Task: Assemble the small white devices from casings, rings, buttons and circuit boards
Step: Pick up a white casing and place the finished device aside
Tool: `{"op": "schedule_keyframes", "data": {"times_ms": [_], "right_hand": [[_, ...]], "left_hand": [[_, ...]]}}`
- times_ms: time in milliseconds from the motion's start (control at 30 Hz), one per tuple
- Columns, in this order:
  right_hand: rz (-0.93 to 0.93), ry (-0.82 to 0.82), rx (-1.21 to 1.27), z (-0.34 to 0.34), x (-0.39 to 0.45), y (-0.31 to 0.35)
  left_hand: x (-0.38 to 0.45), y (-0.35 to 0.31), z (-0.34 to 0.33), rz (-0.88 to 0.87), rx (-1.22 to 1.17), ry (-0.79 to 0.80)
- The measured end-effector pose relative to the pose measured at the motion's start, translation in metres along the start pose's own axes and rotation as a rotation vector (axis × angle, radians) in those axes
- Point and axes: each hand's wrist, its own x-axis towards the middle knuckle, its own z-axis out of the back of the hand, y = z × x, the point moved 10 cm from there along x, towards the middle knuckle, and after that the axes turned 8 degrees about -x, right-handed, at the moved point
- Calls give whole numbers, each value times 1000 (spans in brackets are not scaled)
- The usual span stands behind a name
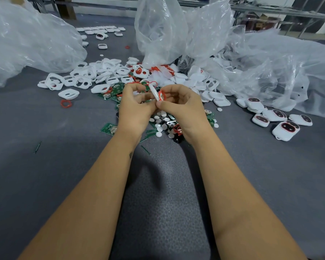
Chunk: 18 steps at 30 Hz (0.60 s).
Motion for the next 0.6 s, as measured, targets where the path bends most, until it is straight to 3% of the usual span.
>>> {"op": "schedule_keyframes", "data": {"times_ms": [200, 300, 600], "right_hand": [[83, -95, -331, 6, -4, 10], [145, -87, -444, 0, -5, 16], [94, -143, -397, 8, -4, 11]], "left_hand": [[-3, 19, -12, 243, -302, 90], [0, 21, -10, 216, -269, 81], [1, 19, -13, 169, -303, 121]]}}
